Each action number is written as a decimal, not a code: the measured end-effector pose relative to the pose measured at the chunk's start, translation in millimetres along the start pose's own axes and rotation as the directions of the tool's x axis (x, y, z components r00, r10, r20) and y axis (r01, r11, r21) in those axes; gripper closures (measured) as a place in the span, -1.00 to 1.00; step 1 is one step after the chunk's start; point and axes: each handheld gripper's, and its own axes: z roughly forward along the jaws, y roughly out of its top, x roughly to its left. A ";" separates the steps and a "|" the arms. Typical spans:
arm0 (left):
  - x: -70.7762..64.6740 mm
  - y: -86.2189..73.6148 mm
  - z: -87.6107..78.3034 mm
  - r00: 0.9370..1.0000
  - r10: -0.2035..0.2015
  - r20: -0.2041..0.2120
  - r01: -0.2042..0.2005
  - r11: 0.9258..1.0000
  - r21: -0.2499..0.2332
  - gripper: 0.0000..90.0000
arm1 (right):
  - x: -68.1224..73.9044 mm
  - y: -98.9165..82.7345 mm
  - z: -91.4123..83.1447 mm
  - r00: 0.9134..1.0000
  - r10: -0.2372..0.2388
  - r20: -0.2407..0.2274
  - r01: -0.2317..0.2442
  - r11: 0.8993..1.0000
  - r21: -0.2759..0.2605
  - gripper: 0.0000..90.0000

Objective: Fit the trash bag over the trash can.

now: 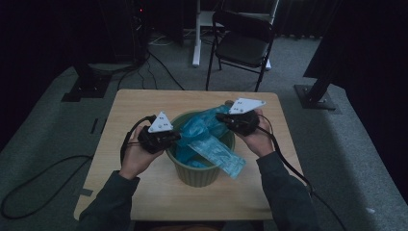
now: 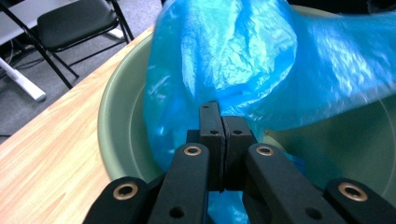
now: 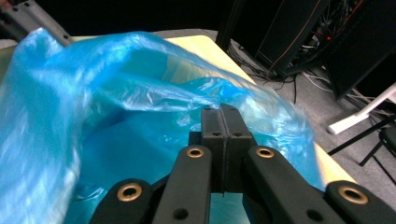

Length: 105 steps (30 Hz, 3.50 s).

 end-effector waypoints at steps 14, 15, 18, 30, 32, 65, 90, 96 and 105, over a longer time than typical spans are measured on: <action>12.3 -15.8 -12.4 0.998 -0.052 -0.016 0.052 0.999 -0.004 0.97 | -0.6 -21.3 -23.3 1.000 0.014 0.006 -0.014 1.000 -0.002 1.00; 12.3 -15.8 -12.4 0.998 -0.052 -0.016 0.052 0.999 -0.004 0.97 | -0.6 -21.3 -23.3 1.000 0.014 0.006 -0.014 1.000 -0.002 1.00; 15.1 -19.6 -16.4 0.998 -0.063 -0.030 0.063 0.998 -0.006 0.97 | -2.4 -25.3 -28.6 1.000 0.023 0.008 -0.023 1.000 -0.008 1.00; 24.5 -30.4 -25.7 0.994 -0.103 -0.046 0.102 0.994 -0.025 0.99 | -2.3 -40.6 -40.9 0.999 0.039 -0.006 -0.039 0.999 0.004 1.00; 26.1 -32.5 -26.9 0.992 -0.108 -0.058 0.107 0.994 -0.019 0.99 | -1.9 -42.7 -42.3 0.999 0.040 -0.010 -0.040 0.999 0.008 1.00; 60.2 -65.8 -38.8 0.958 -0.263 -0.114 0.258 0.965 -0.052 0.42 | -0.9 -50.9 -44.9 0.999 0.041 -0.029 -0.042 0.999 -0.001 1.00; 67.1 -84.9 -63.0 0.973 -0.232 -0.001 0.231 0.969 -0.093 0.30 | -3.1 -51.4 -45.3 0.999 0.044 -0.026 -0.044 0.999 -0.002 1.00; 64.7 -89.6 -70.0 0.979 -0.203 0.023 0.205 0.975 -0.088 0.26 | -3.5 -51.1 -45.3 0.999 0.043 -0.024 -0.043 0.999 -0.003 1.00; 59.5 -76.5 -74.7 0.974 -0.177 0.139 0.200 0.964 -0.176 0.26 | -1.9 -50.2 -44.3 0.999 0.029 -0.034 -0.029 1.000 -0.008 1.00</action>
